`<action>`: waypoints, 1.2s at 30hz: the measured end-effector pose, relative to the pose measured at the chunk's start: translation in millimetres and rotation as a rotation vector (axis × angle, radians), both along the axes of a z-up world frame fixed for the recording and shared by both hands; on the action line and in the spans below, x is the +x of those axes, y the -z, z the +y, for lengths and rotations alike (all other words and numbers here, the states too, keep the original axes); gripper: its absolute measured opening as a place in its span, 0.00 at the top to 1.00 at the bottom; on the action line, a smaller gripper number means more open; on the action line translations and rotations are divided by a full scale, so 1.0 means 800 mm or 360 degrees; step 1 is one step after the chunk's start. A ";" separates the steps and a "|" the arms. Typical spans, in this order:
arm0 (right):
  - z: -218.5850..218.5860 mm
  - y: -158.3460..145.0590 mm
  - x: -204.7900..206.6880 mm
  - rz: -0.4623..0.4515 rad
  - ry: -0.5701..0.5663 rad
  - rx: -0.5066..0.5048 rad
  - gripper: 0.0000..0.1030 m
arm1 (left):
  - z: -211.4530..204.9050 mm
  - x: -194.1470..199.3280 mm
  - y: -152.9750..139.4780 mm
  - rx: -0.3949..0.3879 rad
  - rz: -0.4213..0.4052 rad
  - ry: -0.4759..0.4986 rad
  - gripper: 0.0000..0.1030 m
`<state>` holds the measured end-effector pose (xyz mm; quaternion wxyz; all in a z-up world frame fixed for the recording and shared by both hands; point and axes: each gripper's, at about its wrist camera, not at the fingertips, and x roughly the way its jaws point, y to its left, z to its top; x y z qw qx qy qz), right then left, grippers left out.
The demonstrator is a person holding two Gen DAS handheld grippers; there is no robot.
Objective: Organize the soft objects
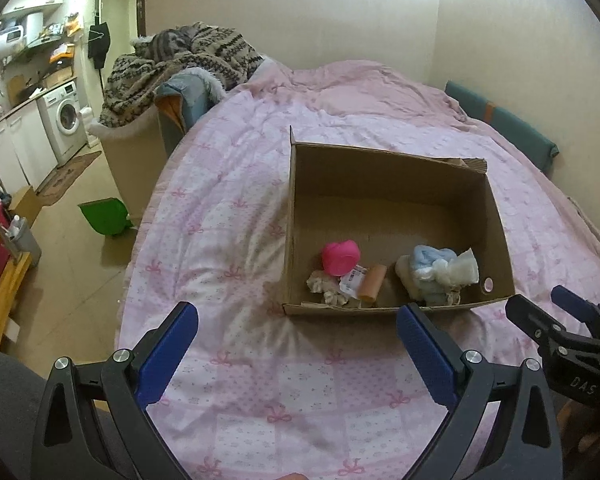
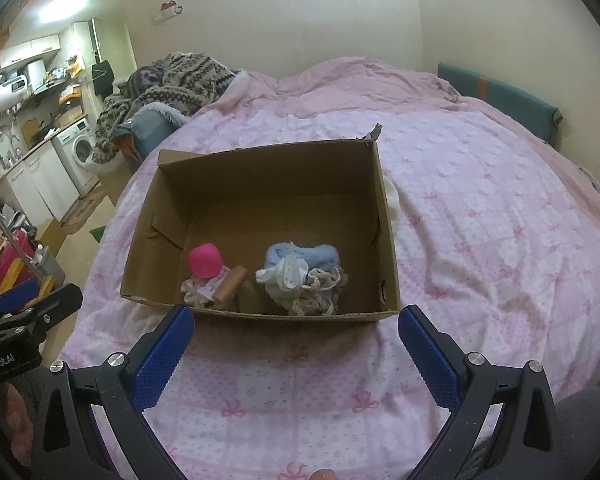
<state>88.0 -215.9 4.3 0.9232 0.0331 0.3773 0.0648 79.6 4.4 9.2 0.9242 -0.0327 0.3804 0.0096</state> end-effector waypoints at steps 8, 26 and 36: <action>-0.003 -0.002 0.002 -0.0003 0.0016 0.0004 0.00 | -0.001 -0.003 -0.001 0.0004 -0.0008 0.0022 0.03; -0.005 -0.002 0.002 -0.0005 0.0015 0.0006 0.00 | -0.006 -0.004 -0.003 0.0006 -0.0015 0.0038 0.03; -0.005 -0.003 0.002 -0.0008 0.0015 0.0009 0.00 | -0.007 -0.005 -0.006 0.0001 -0.0018 0.0040 0.03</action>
